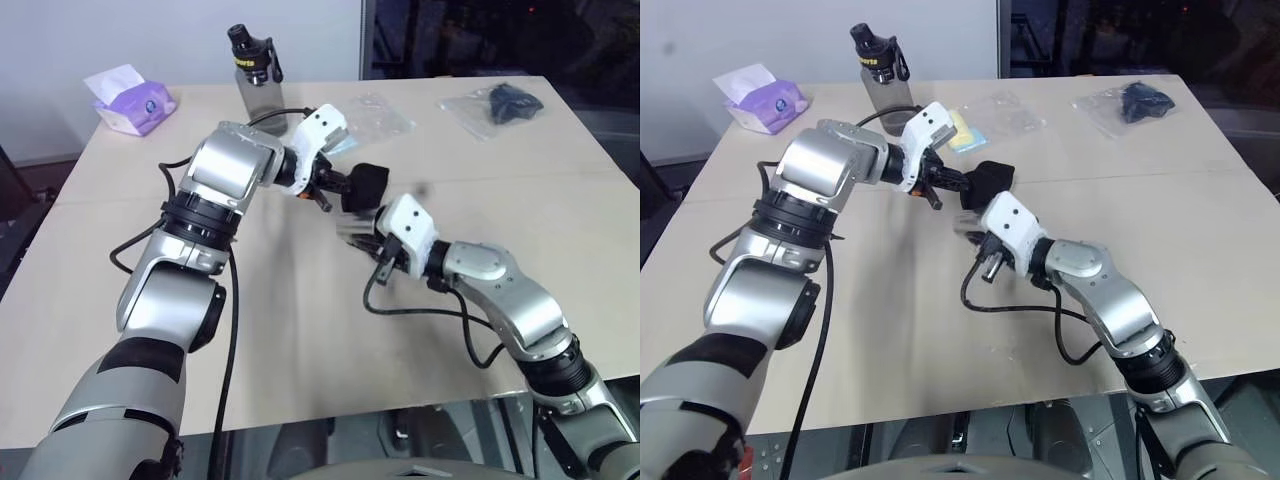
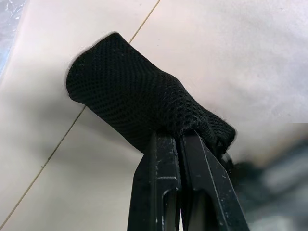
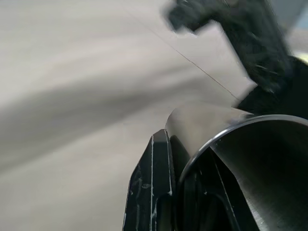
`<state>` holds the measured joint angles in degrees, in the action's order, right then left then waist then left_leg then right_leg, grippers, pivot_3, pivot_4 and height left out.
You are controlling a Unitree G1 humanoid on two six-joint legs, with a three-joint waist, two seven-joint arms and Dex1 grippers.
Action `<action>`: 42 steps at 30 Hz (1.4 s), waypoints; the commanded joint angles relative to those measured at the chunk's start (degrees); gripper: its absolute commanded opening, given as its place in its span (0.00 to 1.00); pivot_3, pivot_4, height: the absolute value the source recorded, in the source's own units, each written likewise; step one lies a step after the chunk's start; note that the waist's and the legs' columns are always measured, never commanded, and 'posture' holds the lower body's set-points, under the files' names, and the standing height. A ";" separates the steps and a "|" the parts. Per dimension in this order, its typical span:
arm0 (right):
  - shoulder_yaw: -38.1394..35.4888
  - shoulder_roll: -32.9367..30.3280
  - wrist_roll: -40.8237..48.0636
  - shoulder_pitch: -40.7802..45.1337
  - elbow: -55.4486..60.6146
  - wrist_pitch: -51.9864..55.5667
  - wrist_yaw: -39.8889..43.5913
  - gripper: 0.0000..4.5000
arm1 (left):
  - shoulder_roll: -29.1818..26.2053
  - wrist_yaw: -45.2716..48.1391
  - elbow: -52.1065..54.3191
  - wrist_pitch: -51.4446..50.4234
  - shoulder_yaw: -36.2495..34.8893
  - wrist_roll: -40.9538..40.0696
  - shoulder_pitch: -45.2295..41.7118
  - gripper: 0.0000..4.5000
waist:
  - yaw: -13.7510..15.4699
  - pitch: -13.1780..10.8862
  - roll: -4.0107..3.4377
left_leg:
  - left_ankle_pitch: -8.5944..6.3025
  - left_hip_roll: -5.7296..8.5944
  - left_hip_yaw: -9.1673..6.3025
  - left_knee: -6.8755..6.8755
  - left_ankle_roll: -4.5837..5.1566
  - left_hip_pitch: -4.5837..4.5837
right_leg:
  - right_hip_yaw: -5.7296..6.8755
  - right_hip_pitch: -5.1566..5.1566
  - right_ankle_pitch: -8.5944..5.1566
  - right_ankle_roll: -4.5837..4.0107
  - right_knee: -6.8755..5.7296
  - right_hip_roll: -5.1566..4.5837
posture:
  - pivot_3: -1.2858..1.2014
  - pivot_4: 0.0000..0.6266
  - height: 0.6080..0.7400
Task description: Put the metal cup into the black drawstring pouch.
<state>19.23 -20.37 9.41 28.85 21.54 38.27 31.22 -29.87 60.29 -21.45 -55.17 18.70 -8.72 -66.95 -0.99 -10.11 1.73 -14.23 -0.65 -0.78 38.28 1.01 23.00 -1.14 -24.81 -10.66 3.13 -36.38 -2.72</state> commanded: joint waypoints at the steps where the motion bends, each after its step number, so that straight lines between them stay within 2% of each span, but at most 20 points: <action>1: -2.02 1.95 -0.40 0.93 1.32 -1.38 -2.18 0.02 | -0.97 0.91 3.96 0.06 0.01 -0.28 -0.09 0.00 | 0.01 0.00 0.00 | 0.00 0.00 0.00 0.00 0.00 0.00 | 0.00 0.00 0.00 0.00 0.00 0.00 | 0.52 0.24 1.00; 10: -6.83 7.83 0.02 1.07 0.91 0.42 -9.07 0.02 | -1.24 1.50 6.40 -0.91 0.43 -0.63 1.03 0.00 | -0.01 0.00 0.00 | 0.00 0.00 -0.01 0.00 0.00 -0.01 | 0.00 0.00 0.00 0.00 -0.04 0.00 | 0.52 0.24 1.00; 19: -9.60 10.43 0.06 0.62 -0.48 -0.03 -12.58 0.02 | -2.38 2.81 8.31 -0.75 1.21 -0.94 2.06 0.00 | -0.02 0.00 -0.01 | 0.00 0.00 -0.01 0.00 0.00 -0.01 | 0.00 -0.01 0.00 0.00 -0.04 0.00 | 0.52 0.24 1.00; 27: -11.02 13.92 3.26 -0.76 -1.11 -0.25 -12.22 0.02 | -2.19 3.10 8.13 -0.13 1.22 -1.13 1.81 0.00 | -0.05 0.00 -0.01 | 0.00 0.00 -0.01 -0.01 0.00 -0.02 | -0.01 -0.01 0.00 0.00 -0.05 0.00 | 0.52 0.24 1.00; 32: -5.62 9.74 -0.10 -2.66 -1.41 -2.54 -9.09 0.02 | -0.64 2.33 7.06 -1.73 -1.17 -2.88 0.83 0.00 | 0.05 0.00 -0.01 | 0.00 0.02 -0.01 0.00 0.00 0.01 | 0.00 0.00 0.00 0.00 -0.01 -0.01 | 0.52 0.24 1.00; 42: 2.25 4.13 -9.14 -0.21 -6.22 -11.18 -5.96 0.02 | -0.34 2.29 9.62 -4.76 -2.43 -5.88 1.47 0.00 | -0.75 0.00 -0.01 | 0.00 0.01 0.01 -0.01 0.00 -0.03 | -0.03 0.00 0.00 0.01 -0.04 0.00 | 0.52 0.24 1.00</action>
<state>21.07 -16.10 2.13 26.78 15.35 30.51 24.85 -30.15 62.23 -14.79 -59.24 18.29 -13.05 -64.38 -1.74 -10.11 1.73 -14.23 -0.64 -0.77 38.27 1.01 22.97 -1.17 -24.81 -10.66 3.13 -36.41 -2.73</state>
